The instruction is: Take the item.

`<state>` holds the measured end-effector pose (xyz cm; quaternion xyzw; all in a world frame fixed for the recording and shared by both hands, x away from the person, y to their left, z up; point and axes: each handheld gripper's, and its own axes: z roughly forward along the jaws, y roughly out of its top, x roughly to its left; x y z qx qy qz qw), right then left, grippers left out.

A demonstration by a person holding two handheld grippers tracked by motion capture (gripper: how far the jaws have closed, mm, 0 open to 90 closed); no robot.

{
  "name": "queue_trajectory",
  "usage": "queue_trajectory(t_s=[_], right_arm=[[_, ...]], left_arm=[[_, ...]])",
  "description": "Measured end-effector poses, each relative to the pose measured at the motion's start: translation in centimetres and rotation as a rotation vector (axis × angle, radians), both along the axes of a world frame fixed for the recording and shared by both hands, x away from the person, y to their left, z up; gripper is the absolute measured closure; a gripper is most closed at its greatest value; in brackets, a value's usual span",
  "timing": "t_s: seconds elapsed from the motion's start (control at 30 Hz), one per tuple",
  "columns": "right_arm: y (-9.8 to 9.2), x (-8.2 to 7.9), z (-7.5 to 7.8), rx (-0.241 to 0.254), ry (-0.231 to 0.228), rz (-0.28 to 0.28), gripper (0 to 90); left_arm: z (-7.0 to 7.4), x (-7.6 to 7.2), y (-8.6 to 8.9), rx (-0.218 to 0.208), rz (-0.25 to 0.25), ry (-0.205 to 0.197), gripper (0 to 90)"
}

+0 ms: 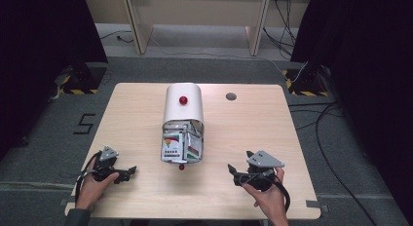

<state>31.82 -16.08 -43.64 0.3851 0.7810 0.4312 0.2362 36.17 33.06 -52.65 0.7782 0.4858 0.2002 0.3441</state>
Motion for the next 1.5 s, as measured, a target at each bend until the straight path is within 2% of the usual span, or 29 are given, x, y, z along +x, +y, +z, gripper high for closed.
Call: queue_trajectory(t_s=[0.97,1.5], right_arm=[[1.6,0.1,2.3,0.009,-0.050,0.043,24.8],[4.1,0.2,3.5,0.023,-0.077,0.102,25.9]], left_arm=[[0.0,0.0,0.0,0.003,-0.002,0.000,0.0],[0.0,0.0,0.0,0.001,-0.001,-0.001,0.0]])
